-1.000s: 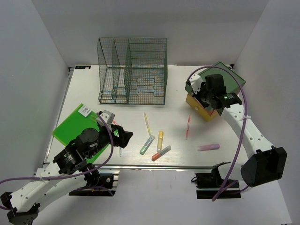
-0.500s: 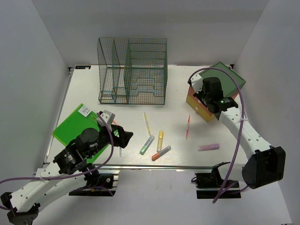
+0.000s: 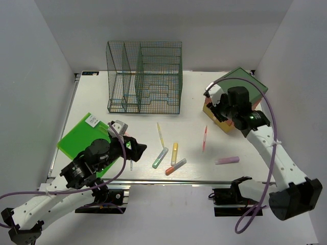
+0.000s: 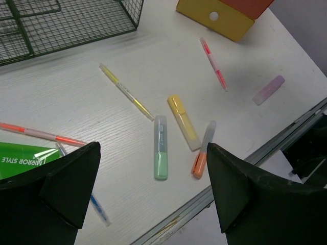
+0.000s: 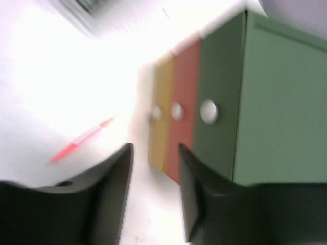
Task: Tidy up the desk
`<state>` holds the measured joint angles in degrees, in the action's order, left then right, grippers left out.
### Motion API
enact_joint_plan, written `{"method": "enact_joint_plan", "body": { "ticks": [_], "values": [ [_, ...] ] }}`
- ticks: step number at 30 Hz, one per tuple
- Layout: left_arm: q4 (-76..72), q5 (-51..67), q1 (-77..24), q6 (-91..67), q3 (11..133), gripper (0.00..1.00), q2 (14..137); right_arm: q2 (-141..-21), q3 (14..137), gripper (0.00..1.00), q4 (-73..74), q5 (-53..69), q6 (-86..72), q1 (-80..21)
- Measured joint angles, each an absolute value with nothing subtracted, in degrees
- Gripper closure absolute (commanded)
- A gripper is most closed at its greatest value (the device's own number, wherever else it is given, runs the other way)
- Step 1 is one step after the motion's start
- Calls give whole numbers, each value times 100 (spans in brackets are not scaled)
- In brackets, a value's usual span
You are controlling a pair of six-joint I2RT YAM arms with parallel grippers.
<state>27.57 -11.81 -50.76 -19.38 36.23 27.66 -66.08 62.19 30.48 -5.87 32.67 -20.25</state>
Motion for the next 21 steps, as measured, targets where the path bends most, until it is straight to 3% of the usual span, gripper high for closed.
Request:
{"method": "enact_joint_plan", "body": {
  "ticks": [1,2,5,6,8,9,10,12,21],
  "values": [
    [2705,-1114,-5074,-1931,3605,6,2777,-6490,6329,27,3162,-174,3208,-2025],
    [2641,-1022,-5074,-1927,3588,7,2792,-6346,6416,11,3205,196,3118,-2027],
    [2309,-773,-5074,-1959,3465,20,2891,-5776,6434,11,3002,945,2792,-2029],
    [2115,-661,-5074,-1979,3404,33,2978,-5596,6375,14,2805,1066,2650,-2021],
    [1730,-460,-5074,-2060,3345,49,3315,-5395,6213,68,2491,1216,2377,-1981],
    [1496,-342,-5087,-2095,3350,69,3594,-5349,6106,92,2316,1256,2239,-1949],
    [1236,-215,-5103,-2130,3382,80,3942,-5336,5964,100,2145,1267,2084,-1907],
    [707,12,-5122,-2244,3498,100,4716,-5349,5642,100,1846,1299,1704,-1763],
    [-2480,556,-5135,-2989,4276,97,8200,-4602,4226,100,408,589,307,-919]
  ]
}}
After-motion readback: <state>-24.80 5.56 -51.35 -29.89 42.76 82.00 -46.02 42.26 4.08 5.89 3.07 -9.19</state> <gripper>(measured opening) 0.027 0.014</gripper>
